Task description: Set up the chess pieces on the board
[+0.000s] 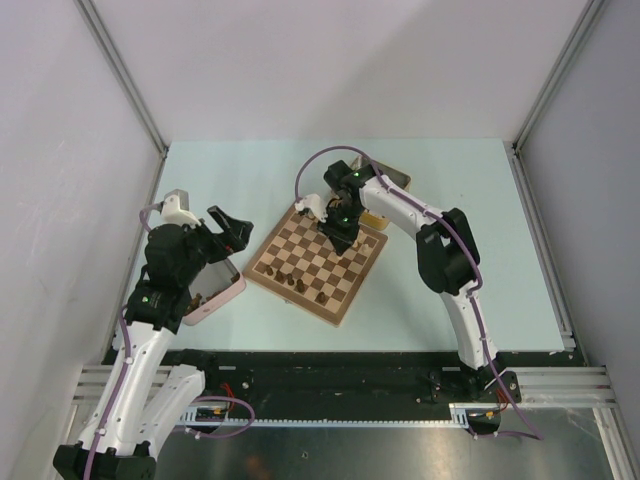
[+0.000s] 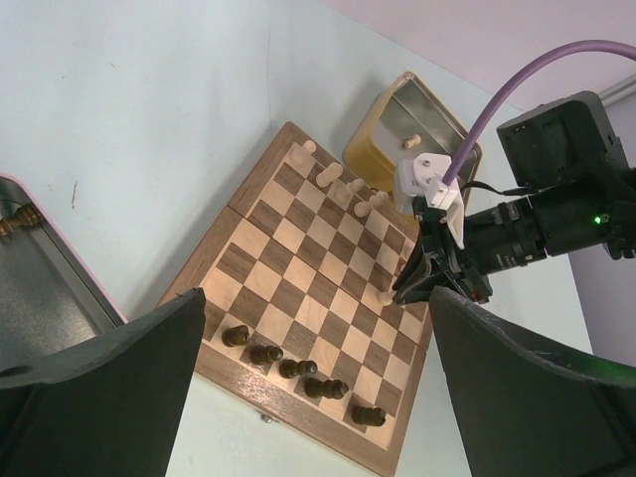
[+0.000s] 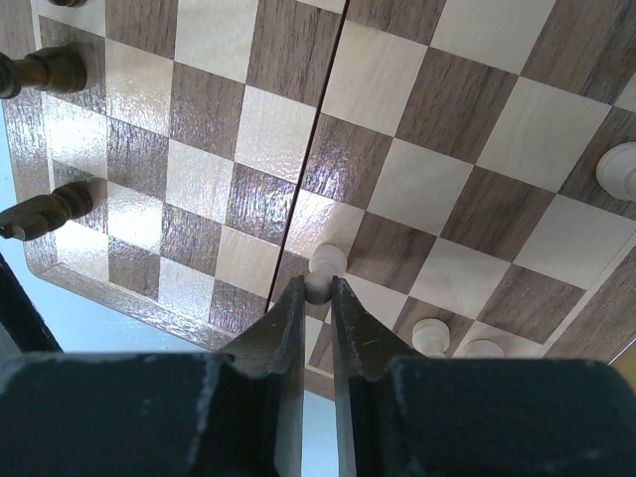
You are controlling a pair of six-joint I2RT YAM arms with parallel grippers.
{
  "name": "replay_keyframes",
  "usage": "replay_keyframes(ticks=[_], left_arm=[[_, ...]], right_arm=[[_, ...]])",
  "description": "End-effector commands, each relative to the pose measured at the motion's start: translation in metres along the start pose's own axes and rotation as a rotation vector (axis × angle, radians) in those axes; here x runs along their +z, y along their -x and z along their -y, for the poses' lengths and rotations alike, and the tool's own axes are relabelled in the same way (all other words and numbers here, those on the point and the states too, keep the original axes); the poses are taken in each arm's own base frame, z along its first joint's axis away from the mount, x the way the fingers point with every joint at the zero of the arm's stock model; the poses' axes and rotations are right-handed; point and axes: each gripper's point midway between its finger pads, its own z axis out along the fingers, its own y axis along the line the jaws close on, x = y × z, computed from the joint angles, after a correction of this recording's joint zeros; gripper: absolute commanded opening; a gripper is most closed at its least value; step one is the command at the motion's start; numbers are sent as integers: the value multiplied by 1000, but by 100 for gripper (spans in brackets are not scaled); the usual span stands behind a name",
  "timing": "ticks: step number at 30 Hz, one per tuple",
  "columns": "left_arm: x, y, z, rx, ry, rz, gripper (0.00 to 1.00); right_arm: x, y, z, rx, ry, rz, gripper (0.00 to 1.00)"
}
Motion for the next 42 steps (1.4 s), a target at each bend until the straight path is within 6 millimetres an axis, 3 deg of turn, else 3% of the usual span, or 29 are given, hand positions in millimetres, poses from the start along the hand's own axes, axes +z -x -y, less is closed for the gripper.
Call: replay_keyframes(ticks=[1, 11, 22, 31, 42], left_arm=[[-3, 10, 5, 1, -14, 28, 99], [-2, 10, 5, 1, -13, 23, 99], [-1, 9, 5, 1, -14, 19, 99], [-1, 6, 5, -3, -17, 11, 99], [-2, 6, 4, -6, -16, 14, 99]], right_arm=[[-5, 9, 8, -7, -30, 26, 11], [-18, 16, 40, 18, -150, 60, 9], [-19, 14, 61, 52, -220, 65, 9], [-14, 12, 66, 65, -226, 63, 10], [-14, 7, 58, 59, -197, 41, 12]])
